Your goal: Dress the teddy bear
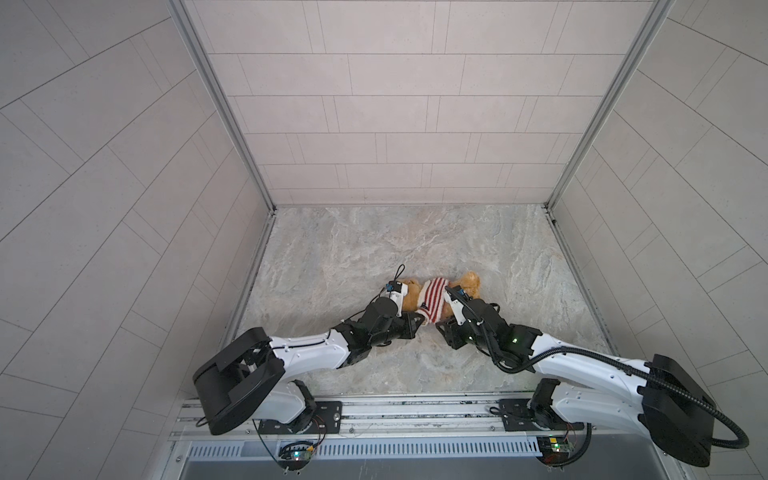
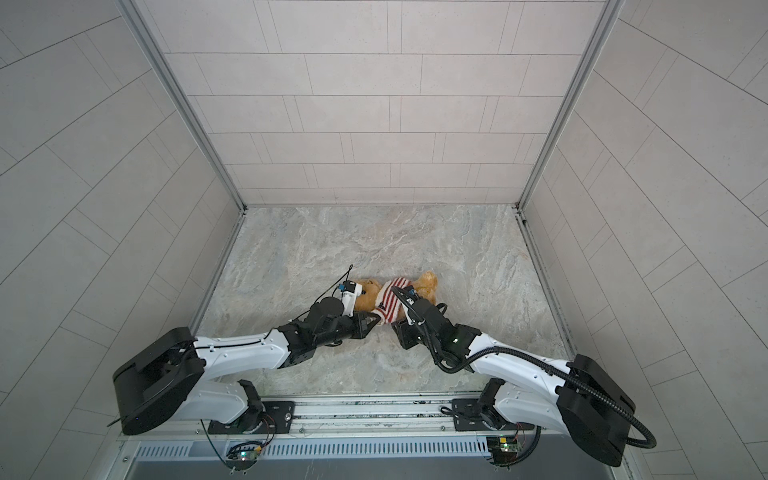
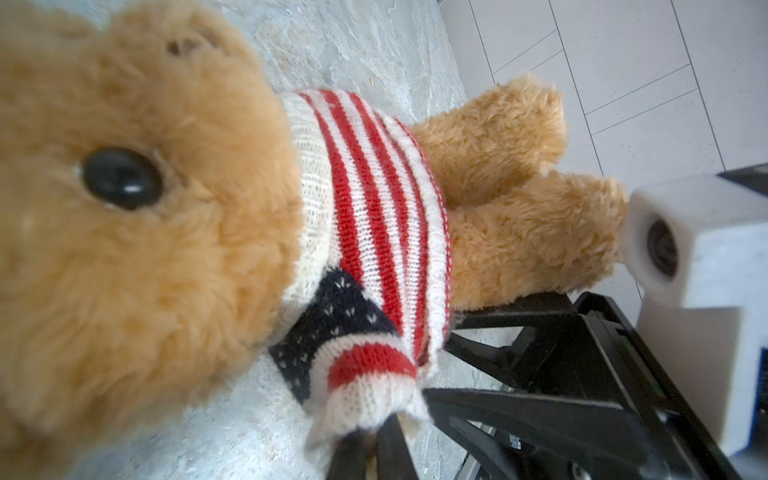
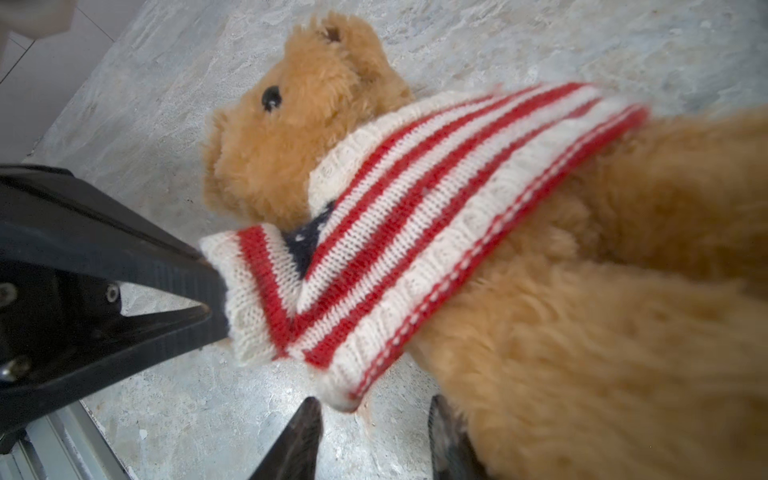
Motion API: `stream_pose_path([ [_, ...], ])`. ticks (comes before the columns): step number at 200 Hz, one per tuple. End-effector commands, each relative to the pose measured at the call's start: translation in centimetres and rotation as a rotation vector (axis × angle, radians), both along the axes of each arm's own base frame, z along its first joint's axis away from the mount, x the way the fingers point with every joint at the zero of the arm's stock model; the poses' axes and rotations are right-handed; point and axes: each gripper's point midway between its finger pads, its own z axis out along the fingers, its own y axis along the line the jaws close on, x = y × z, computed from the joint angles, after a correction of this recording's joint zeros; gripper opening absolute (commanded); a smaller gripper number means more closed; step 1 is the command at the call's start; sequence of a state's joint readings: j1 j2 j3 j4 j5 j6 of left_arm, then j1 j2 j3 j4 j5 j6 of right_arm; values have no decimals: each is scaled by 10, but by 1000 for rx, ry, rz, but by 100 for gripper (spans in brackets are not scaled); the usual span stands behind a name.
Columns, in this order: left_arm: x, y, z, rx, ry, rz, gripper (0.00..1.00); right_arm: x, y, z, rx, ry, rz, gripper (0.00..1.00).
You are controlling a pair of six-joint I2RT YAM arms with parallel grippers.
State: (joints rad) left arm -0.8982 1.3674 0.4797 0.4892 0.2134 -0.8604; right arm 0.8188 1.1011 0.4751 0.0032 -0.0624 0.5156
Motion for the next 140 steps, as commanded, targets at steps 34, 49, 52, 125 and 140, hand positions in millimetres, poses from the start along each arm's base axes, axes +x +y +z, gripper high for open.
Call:
stream_pose_path([
  [34, -6, -3, 12, -41, -38, -28, 0, 11, 14, 15, 85, -39, -6, 45],
  [49, -7, -3, 13, -46, -40, -33, 0, 12, 14, 13, 81, -38, -9, 43],
  [52, -7, -3, 13, -45, -39, -34, 0, 12, 15, 13, 81, -39, -10, 42],
  [125, -11, 4, 19, -28, -66, -39, 0, 15, -8, 14, 10, -87, -72, 0],
  [140, -12, 7, 20, -16, -76, -40, 0, 14, -16, 16, -8, -102, -90, 0],
])
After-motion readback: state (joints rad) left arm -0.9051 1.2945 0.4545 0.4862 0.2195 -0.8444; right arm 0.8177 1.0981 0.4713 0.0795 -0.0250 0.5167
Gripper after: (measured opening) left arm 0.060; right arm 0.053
